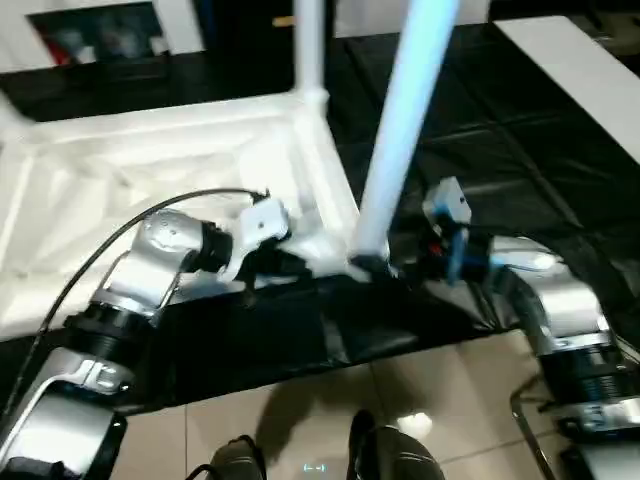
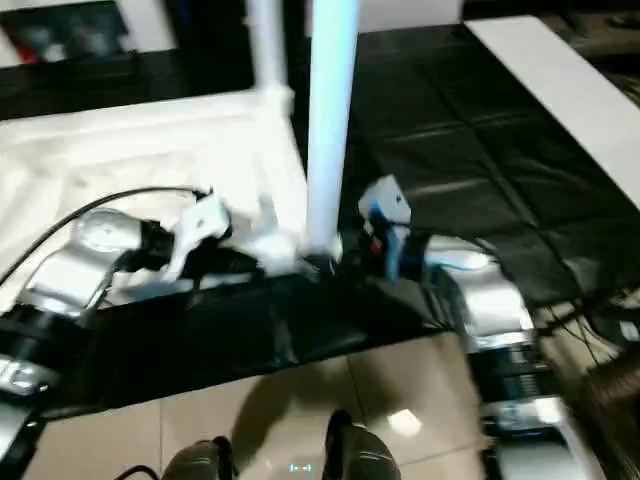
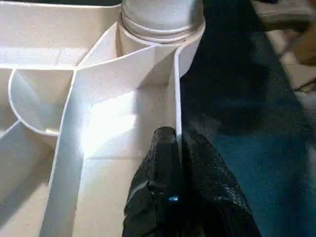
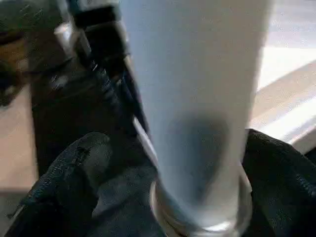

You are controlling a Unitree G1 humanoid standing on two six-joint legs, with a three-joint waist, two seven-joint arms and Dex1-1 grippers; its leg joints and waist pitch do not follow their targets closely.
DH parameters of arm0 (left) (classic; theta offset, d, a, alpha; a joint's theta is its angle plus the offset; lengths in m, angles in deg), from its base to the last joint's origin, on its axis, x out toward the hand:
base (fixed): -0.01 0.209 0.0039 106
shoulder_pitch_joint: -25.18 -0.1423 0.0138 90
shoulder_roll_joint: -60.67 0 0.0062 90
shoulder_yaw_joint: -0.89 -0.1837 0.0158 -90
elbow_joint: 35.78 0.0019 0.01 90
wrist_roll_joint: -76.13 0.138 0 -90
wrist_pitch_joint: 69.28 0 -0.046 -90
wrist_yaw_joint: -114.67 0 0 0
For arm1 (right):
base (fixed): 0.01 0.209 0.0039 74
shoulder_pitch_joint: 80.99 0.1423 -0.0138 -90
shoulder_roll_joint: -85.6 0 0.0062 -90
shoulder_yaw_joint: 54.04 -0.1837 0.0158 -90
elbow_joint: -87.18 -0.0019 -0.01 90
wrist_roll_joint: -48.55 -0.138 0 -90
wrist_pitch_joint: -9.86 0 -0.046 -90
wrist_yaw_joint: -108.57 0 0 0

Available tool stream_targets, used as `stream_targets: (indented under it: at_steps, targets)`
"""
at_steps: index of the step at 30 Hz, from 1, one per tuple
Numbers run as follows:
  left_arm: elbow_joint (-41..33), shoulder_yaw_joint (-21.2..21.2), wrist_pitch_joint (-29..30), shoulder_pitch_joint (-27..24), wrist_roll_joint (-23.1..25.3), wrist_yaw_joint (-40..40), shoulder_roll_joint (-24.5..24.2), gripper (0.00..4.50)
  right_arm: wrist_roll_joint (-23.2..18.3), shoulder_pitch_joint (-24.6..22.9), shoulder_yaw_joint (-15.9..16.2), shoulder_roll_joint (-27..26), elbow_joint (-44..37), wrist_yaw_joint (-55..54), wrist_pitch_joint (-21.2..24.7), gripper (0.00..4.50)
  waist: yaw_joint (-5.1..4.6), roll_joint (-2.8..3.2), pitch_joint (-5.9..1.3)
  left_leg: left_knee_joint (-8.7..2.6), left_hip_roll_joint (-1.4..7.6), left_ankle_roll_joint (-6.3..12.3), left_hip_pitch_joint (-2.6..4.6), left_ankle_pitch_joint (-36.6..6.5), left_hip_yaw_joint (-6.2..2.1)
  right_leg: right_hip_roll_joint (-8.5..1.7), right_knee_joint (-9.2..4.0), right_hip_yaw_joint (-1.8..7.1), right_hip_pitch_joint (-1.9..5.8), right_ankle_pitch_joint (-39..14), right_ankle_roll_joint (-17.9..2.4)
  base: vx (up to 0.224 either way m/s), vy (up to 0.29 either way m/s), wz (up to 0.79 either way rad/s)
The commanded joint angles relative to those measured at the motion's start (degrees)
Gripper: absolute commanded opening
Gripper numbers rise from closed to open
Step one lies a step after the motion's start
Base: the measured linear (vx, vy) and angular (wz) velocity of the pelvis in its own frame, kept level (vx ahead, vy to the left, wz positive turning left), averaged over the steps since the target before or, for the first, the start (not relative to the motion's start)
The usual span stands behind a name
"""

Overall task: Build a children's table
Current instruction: Rotate leg to tighten

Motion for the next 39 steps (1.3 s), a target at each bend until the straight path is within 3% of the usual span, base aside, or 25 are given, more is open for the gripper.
stream_targets:
  at_steps: [1,4,8,11,14,17,19,22,35,39]
  targets:
    - [-2.3,-2.3,-2.0,0.4,-1.5,-5.6,-0.8,0.0,-0.6,0.3,1.3,1.7,0.5,4.1,-0.7,4.47,-0.06,0.37,-4.94,-2.99,1.13,9.38,-0.01,-3.6,0.77,-3.25,-2.32,3.83,5.14,-18.9,-8.4,0.0,0.0,0.0]
    - [-1.6,-3.6,-3.7,0.6,-1.5,-8.9,-1.9,0.0,-0.7,1.3,2.2,3.4,2.0,8.8,-1.9,4.47,0.57,0.18,-5.05,-2.93,1.11,9.51,-0.09,-3.5,0.88,-3.33,-2.11,3.9,5.22,-18.1,-9.1,0.0,0.0,0.0]
    - [-1.3,-4.6,-4.4,1.1,-2.2,-11.8,-2.5,0.0,-0.8,2.5,3.4,4.9,4.0,13.7,-4.3,4.47,0.99,-0.02,-4.93,-2.98,1.06,8.78,-0.11,-4.3,1.0,-3.37,-2.4,3.96,5.23,-20.5,-8.5,0.0,0.0,0.0]
    - [-0.9,-5.1,-5.3,1.4,-1.9,-13.2,-2.7,0.0,-1.2,3.0,4.2,5.4,4.6,15.7,-4.8,4.1,1.26,0.03,-4.89,-3.02,1.1,8.35,-0.04,-4.8,0.99,-3.38,-2.52,3.93,5.18,-21.9,-8.1,0.0,0.0,0.0]
    - [-0.8,-5.8,-5.8,1.8,-2.1,-14.6,-2.7,0.0,-1.4,3.9,4.7,5.2,5.4,17.0,-5.2,4.07,1.31,-0.05,-5.0,-3.02,1.14,8.48,-0.09,-4.2,0.91,-3.33,-2.36,3.94,5.21,-21.0,-8.4,0.0,0.0,0.0]
    - [-0.9,-6.4,-6.2,2.1,-2.4,-15.4,-2.3,0.0,-1.7,4.8,5.4,4.6,5.9,18.7,-5.2,3.66,1.31,-0.1,-5.01,-2.95,1.03,8.82,-0.22,-3.8,0.93,-3.25,-2.26,3.87,5.25,-20.5,-8.5,0.0,0.0,0.0]
    - [-0.5,-6.6,-6.5,2.4,-2.4,-15.4,-1.9,0.0,-1.9,5.2,5.9,4.4,6.3,20.2,-5.4,3.65,1.34,-0.13,-4.95,-2.95,1.03,8.73,-0.25,-4.0,0.95,-3.31,-2.36,3.88,5.27,-21.0,-8.3,0.0,0.0,0.0]
    - [0.0,-6.5,-6.9,2.6,-2.2,-15.5,-1.7,0.0,-2.2,5.5,6.3,4.3,6.6,21.3,-5.5,3.25,1.36,-0.11,-5.05,-2.9,1.02,8.81,-0.28,-3.3,0.92,-3.26,-2.3,3.86,5.29,-20.6,-8.2,0.0,0.0,0.0]
    - [1.2,-6.2,-7.7,2.7,-2.2,-15.1,-1.7,0.0,-4.7,5.5,9.5,5.9,5.9,22.7,-3.8,2.29,1.39,-0.13,-4.9,-2.99,1.0,8.33,-0.19,-4.1,0.93,-3.18,-2.56,3.79,5.24,-22.0,-7.6,0.0,0.0,0.0]
    - [0.8,-4.9,-5.7,2.2,-3.4,-13.4,-0.7,0.0,-5.8,4.6,7.7,4.6,4.1,22.5,-0.8,2.15,1.4,-0.21,-4.86,-3.02,0.93,8.0,-0.26,-4.4,0.94,-3.21,-2.64,3.78,5.3,-22.8,-7.1,0.0,0.0,0.0]
